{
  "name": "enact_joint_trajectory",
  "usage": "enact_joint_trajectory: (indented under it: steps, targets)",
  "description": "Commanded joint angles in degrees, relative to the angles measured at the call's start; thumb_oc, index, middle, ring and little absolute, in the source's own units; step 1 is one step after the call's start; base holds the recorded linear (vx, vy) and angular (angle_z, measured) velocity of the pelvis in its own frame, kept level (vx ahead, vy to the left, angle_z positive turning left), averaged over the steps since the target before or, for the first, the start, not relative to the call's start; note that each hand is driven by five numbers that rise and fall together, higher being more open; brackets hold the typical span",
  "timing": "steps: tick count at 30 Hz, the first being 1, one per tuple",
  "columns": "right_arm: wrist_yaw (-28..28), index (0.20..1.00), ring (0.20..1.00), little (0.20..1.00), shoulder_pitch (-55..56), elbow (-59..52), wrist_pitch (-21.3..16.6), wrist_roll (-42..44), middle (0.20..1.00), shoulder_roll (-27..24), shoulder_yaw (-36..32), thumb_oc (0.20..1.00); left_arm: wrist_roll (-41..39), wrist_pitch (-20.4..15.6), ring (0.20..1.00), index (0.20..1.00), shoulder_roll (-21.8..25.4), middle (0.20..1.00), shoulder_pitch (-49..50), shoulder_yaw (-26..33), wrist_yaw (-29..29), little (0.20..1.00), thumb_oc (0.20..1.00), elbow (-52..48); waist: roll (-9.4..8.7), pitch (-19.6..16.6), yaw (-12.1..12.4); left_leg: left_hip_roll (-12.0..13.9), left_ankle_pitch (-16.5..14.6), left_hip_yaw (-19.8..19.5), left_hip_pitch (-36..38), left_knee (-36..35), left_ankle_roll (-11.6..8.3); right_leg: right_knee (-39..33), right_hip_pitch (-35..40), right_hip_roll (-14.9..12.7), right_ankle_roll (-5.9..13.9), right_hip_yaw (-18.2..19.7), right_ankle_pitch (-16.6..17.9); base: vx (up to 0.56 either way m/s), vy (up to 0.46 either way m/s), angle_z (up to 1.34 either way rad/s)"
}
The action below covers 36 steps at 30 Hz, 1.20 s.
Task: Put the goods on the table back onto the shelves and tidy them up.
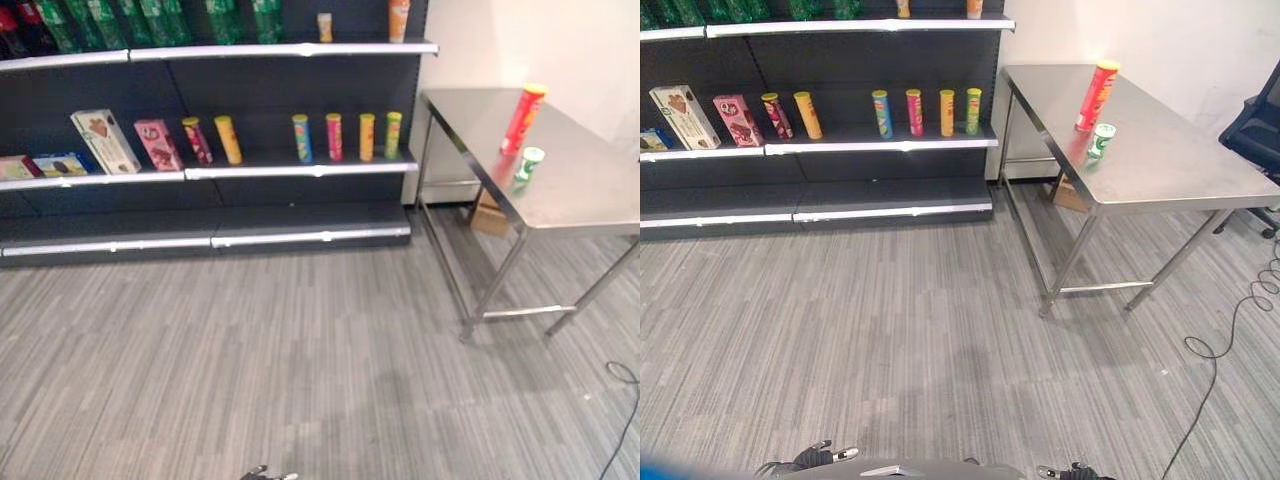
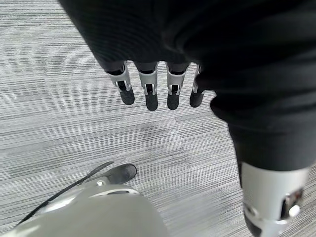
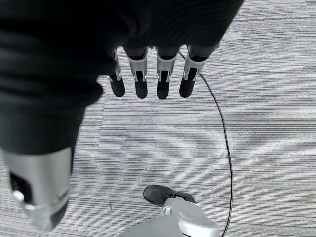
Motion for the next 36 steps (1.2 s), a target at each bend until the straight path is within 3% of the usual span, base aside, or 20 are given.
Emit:
enact_joint_trajectory:
  steps: [1,20,24,26,27,30,31,32,33,35,36]
  targets:
    - [-0.03,1.0,1.0,1.0,-3.05,1.18,-0.74,-0.27,1.0,-1.81,2.55,1.0,1.77,-0.71,1.0,1.0,0.98,1.0,-3.72,-0.89,0.77,1.0,1.0,2.64,-0.4,0.33,-1.54,5.08,-2.96,-0.58,-1.62,4.09,-5.89,2.47,-0.16,-4.55,6.08,0.94,-7.2,0.0,0.0,0.0]
    - [0.77,1.0,1.0,1.0,-3.62,0.26,-0.73,-2.43,1.0,-2.44,4.43,1.0,2.5,-0.48,1.0,1.0,1.43,1.0,-3.39,-0.86,0.46,1.0,1.0,2.53,-0.5,0.39,-1.03,5.18,-3.42,-0.9,-1.23,4.58,-5.95,2.79,0.42,-4.48,5.8,0.61,-7.59,0.0,-0.008,0.0]
    - [0.66,1.0,1.0,1.0,-3.78,-0.16,-0.72,-2.26,1.0,-2.64,4.45,1.0,-0.86,-0.64,1.0,1.0,1.68,1.0,-3.4,0.59,0.52,1.0,1.0,1.09,-0.91,1.9,-0.54,5.49,-4.92,-1.99,-4.5,10.32,-6.16,4.63,-0.84,-4.38,5.1,0.74,-8.43,-0.05,-0.069,0.01]
    - [0.53,1.0,1.0,1.0,-4.1,-1.39,-0.97,-1.69,1.0,-3.28,4.92,1.0,-3.81,-0.78,1.0,1.0,2.1,1.0,-3.33,1.6,0.92,1.0,1.0,-0.49,-1.59,4.55,0.66,4.33,-6.22,-5.28,-9.89,19.03,-6.29,6.7,-2.19,-4.0,3.82,1.2,-9.48,-0.11,-0.115,0.1]
    - [0.32,1.0,1.0,1.0,-4.48,-1.79,-0.98,-1.29,1.0,-3.75,5.11,1.0,-4.96,-0.77,1.0,1.0,1.87,1.0,-3.55,1.92,1.43,1.0,1.0,0.05,-2.02,6.21,1.25,2.92,-3.78,-9.18,-15.15,25.96,-6.64,7.57,-2.33,-3.81,2.79,1.2,-10.15,0.01,-0.111,0.26]
    - [0.22,1.0,1.0,1.0,-4.75,-2.4,-0.92,-0.9,1.0,-4.65,4.65,1.0,-4.89,-0.79,1.0,1.0,1.52,1.0,-3.45,2.17,1.58,1.0,1.0,1.63,-2.33,6.6,1.66,2.29,-1.95,-9.39,-21.49,23.0,-5.97,6.84,-1.21,-4.08,3.01,0.39,-11.15,0.14,-0.009,0.21]
    - [-0.03,1.0,1.0,1.0,-5.18,-2.85,-0.94,-0.64,1.0,-4.97,4.81,1.0,-4.66,-0.73,1.0,1.0,1.48,1.0,-3.55,1.89,1.6,1.0,1.0,1.84,-2.27,7.16,2.14,2.81,0.84,-9.13,-24.77,21.5,-6.02,6.63,-0.88,-3.98,2.8,0.36,-11.48,0.23,0.05,0.11]
    - [-0.54,1.0,1.0,1.0,-6.03,-3.22,-1.11,-0.35,1.0,-5.23,5.31,1.0,-4.94,-1.07,1.0,1.0,1.47,1.0,-3.54,1.75,1.84,1.0,1.0,1.88,-1.77,7.72,3.26,3.89,4.84,-9.8,-27.94,15.45,-6.89,5.96,0.25,-3.45,2.68,0.92,-12.16,0.23,0.048,0.11]
    - [-0.54,1.0,1.0,1.0,-6.04,-3.22,-1.1,-0.35,1.0,-5.22,5.31,1.0,-4.95,-1.07,1.0,1.0,1.48,1.0,-3.53,1.75,1.84,1.0,1.0,1.88,-1.89,7.85,3.31,3.82,4.91,-9.7,-27.65,15.24,-6.88,5.96,0.42,-3.57,2.69,0.97,-12.22,0.32,0.084,0.02]
    - [-0.89,1.0,1.0,1.0,-7.14,-3.36,-1.36,-0.15,1.0,-5.42,5.47,1.0,-5.3,-1.08,1.0,1.0,1.47,1.0,-3.34,2.17,2.11,1.0,1.0,2.22,-1.39,7.87,4.22,5.99,7.04,-9.06,-30.57,6.83,-8.11,5.17,2.84,-3.08,2.97,2.44,-13.87,0.46,0.159,-0.06]
    - [-0.4,1.0,1.0,1.0,-7.18,-3.71,-1.45,-0.9,1.0,-5.06,5.87,1.0,-4.73,-0.85,1.0,1.0,1.35,1.0,-2.07,3.51,1.86,1.0,1.0,3.82,-1.2,6.5,5.11,7.68,8.16,-7.19,-27.31,1.85,-8.33,4.16,5.6,-3.31,3.93,5.12,-14.85,0.66,0.256,-0.2]
